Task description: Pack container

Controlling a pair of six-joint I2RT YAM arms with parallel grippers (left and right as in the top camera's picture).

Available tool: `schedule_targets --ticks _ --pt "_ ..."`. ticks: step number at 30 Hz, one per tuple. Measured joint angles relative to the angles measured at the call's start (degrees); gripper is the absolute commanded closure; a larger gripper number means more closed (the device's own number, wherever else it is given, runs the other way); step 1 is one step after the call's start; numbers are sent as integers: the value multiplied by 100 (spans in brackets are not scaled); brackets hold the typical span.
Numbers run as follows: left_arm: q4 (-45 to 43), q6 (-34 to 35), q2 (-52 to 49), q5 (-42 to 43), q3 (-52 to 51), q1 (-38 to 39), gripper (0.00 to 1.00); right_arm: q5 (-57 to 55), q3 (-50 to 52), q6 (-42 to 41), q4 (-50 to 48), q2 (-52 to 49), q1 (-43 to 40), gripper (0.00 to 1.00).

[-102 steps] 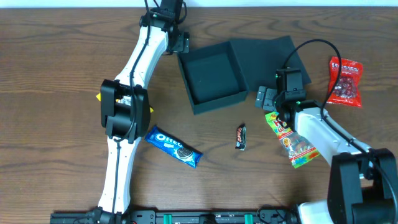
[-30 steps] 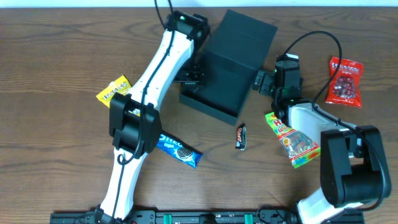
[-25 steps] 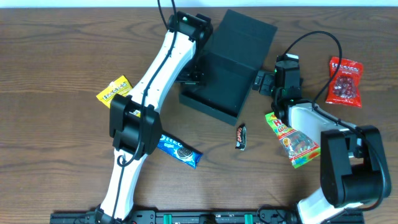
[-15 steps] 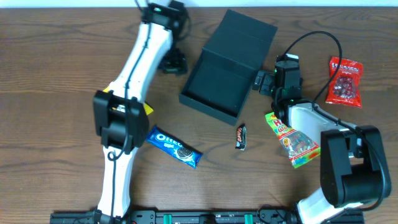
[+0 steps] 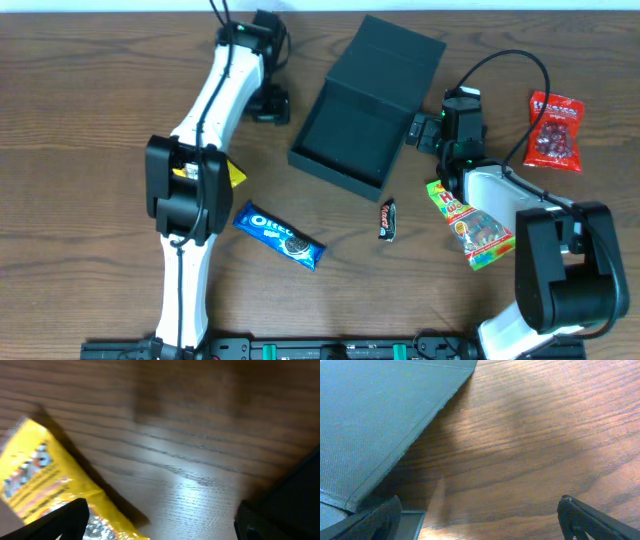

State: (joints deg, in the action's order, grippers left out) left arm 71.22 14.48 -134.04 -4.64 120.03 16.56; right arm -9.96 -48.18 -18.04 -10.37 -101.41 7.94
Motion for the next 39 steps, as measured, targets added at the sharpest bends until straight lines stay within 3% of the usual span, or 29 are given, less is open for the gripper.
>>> schedule_targets --ticks 7,15,39 --pt "-153 -63 0 195 -439 39 5 4 0 0 24 0 0 1" --pt "378 195 0 492 -450 216 5 2 0 0 -59 0 0 1" --pt "850 654 0 833 -450 772 5 -46 -9 -81 -282 0 -31 1"
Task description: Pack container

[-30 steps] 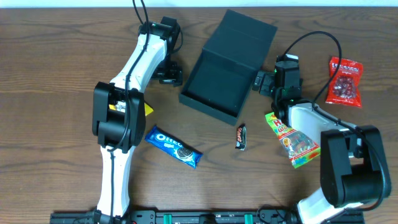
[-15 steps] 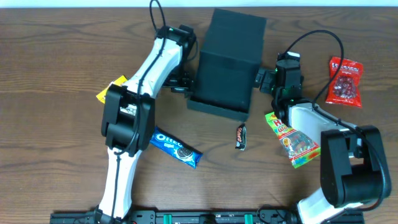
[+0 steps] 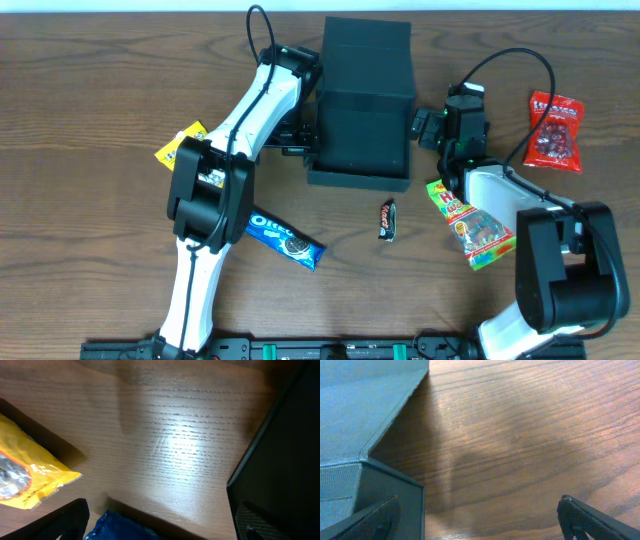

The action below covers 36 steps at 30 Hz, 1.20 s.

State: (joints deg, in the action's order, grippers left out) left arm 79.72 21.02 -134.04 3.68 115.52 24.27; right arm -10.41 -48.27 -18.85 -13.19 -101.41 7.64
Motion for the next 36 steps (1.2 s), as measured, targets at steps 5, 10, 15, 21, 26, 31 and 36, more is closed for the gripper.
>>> schedule_targets --ticks 5,10,15,21,26,31,36 --pt "92 74 0 39 0 74 5 -2 0 -7 -11 0 0 1" --pt "98 238 4 -114 0 129 5 -13 0 -7 -35 0 0 1" --pt "81 304 105 -223 -2 142 5 -7 0 -7 -85 0 0 1" --pt "79 275 817 -428 -39 173 5 -35 0 -7 -26 208 2 1" --pt "120 164 1644 -564 -37 114 5 -245 -2 7 514 1255 2 1" --pt "229 87 2168 -605 -39 -153 5 -354 -46 48 1928 2669 4 1" --pt "264 -37 2597 -828 -107 -323 5 -380 -55 63 3565 4190 4 1"
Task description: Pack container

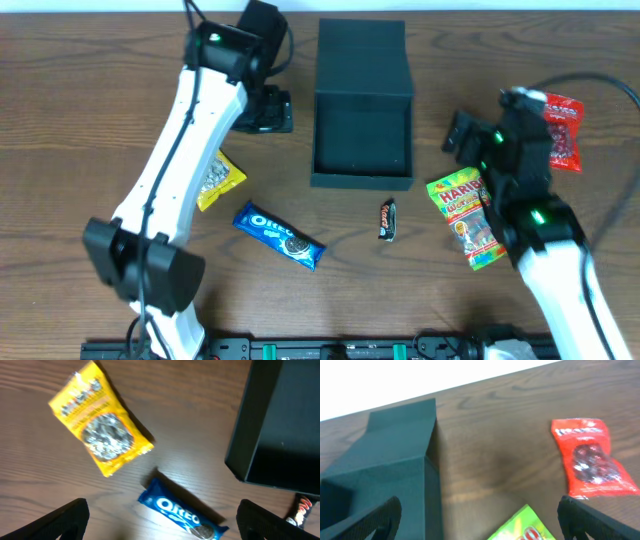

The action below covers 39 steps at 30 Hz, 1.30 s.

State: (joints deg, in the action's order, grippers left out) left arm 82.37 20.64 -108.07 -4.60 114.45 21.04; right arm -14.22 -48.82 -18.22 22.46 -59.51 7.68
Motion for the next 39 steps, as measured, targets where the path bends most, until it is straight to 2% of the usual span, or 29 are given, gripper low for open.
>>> schedule_targets --ticks 5,10,13,19,25,32,39 --pt "-291 -37 850 -256 -741 7 5 4 0 -2 1386 1497 0 1" --pt "-1071 -55 2046 -358 -2181 7 5 4 -11 -2 2610 2771 0 1" --pt "-1482 -52 2870 -358 -3154 0 5 44 -11 -4 3187 3056 0 1" --pt "-2264 188 3877 -382 -4498 -72 5 444 -11 -4 3510 3086 0 1" --pt "-3329 710 3501 -188 -5254 -706 5 610 -9 -4 3696 3084 0 1" --pt "-3729 1971 2262 256 -5289 -1499 4 678 -9 -4 3716 3080 0 1" --pt "-4441 2793 1303 905 -5292 -1676 5 682 -9 -4 3711 3080 0 1"
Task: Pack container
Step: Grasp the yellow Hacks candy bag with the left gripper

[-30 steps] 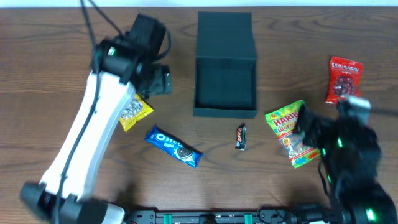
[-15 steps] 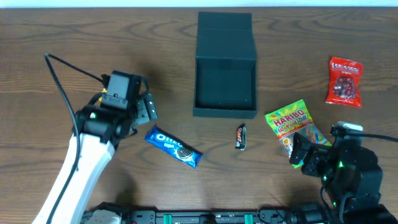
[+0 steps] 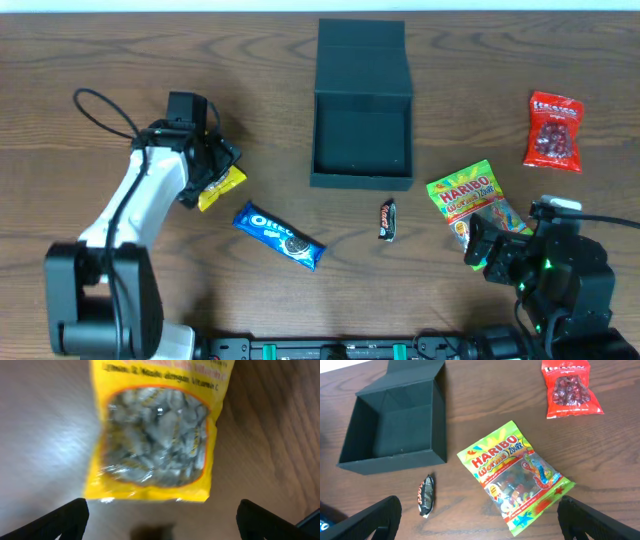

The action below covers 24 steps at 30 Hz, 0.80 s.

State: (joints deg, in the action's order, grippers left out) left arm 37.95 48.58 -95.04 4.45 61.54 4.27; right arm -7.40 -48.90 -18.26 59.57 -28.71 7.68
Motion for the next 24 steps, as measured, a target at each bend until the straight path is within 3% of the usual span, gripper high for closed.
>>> schedule_targets --ticks 8,24 --pt "-522 247 -232 24 -2 -26 4 9 0 0 2 0 0 1" --pt "-450 267 -455 -302 -2 -306 4 11 0 0 0 0 0 1"
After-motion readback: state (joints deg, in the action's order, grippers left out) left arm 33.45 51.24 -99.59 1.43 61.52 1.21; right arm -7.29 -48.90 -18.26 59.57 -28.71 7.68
